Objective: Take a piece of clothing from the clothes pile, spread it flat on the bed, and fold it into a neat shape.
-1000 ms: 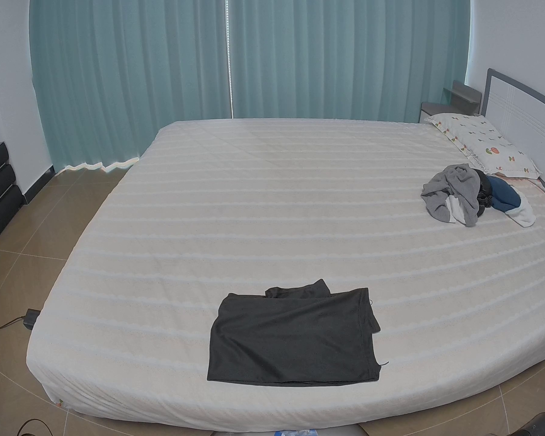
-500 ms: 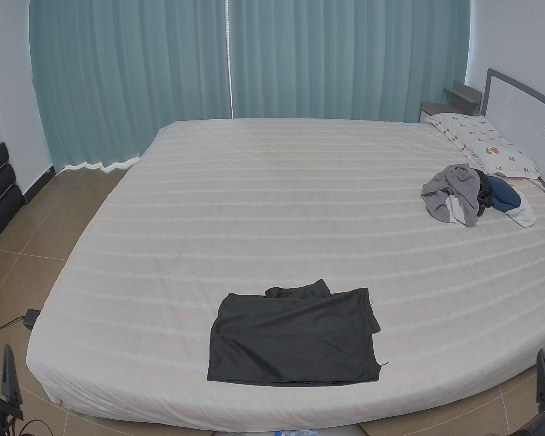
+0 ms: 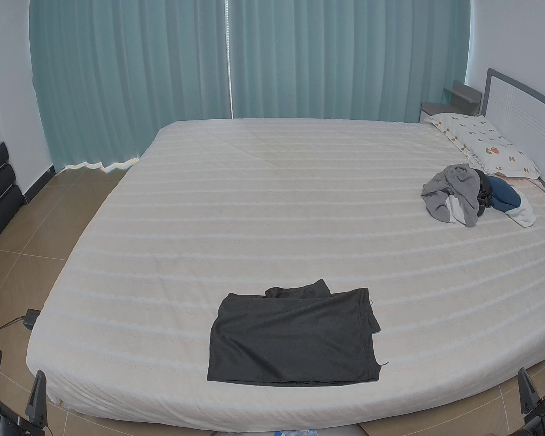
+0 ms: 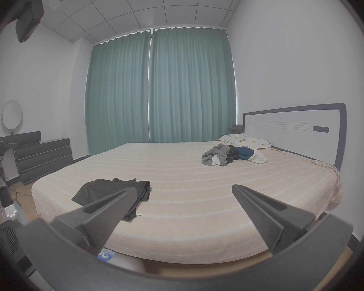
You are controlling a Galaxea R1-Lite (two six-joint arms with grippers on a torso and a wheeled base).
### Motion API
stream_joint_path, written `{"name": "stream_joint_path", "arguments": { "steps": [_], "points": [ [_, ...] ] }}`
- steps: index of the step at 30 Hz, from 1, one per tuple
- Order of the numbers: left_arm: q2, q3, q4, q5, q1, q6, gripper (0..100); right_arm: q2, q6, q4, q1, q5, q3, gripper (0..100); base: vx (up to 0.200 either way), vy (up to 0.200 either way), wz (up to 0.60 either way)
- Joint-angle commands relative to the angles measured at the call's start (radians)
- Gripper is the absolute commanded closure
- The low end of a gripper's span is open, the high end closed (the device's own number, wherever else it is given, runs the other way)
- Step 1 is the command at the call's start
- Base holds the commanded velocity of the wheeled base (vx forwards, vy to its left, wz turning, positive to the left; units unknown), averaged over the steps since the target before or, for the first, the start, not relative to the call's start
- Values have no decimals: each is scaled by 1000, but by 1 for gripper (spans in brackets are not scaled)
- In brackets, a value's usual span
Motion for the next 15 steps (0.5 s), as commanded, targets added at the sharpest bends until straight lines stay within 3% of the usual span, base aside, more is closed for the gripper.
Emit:
{"name": "stream_joint_path", "arguments": {
  "steps": [1,8,15],
  "points": [
    [-10,15,0,-8,0,-22,0,-8,0,0,0,0,3,0,0,0,0],
    [-11,16,29,27,2,-52,0,-8,-2,-9,0,1,8,0,0,0,0],
    [-11,15,61,-33,0,-5,0,-8,-3,-9,0,1,8,0,0,0,0]
  ]
}}
